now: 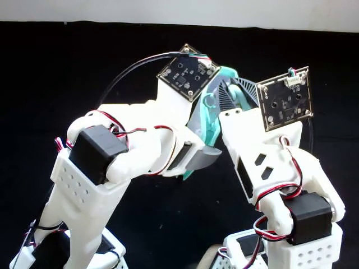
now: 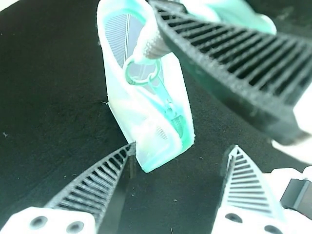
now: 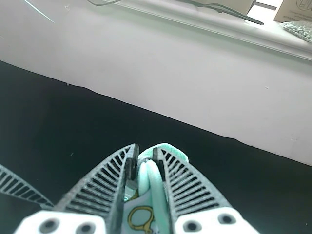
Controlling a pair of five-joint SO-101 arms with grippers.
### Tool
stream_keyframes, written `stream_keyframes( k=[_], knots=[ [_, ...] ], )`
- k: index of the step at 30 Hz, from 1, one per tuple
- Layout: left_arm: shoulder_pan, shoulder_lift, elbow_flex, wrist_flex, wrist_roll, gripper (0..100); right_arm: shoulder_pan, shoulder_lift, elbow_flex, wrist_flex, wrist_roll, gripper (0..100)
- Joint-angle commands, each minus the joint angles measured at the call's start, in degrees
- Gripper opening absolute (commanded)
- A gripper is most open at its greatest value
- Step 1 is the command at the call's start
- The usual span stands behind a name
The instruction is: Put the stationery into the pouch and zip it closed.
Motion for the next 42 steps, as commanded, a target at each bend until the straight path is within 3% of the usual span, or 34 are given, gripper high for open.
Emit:
stream_keyframes(
  k=[1, 12, 30, 35, 42],
  knots=[
    [0.2, -0.8, -1.7, -1.0, 0.4, 30, -0.4, -0.3, -0.5, -1.2, -0.4, 0.8],
    [1.8, -0.8, 9.4, -9.8, 0.4, 30, -0.4, -0.2, -0.3, -1.2, -0.4, 0.8],
    [3.1, 7.7, 9.4, -14.7, 0.4, 30, -0.4, -0.3, -0.3, -0.9, -0.4, 0.8],
    [-0.1, 7.7, 9.8, -14.5, 0.4, 29, -0.4, -0.3, -0.6, -0.8, -0.4, 0.8],
    [-7.0, 7.7, 9.5, -14.4, -2.6, 0, -0.3, -0.3, -0.7, -0.8, -0.3, 0.8]
  ],
)
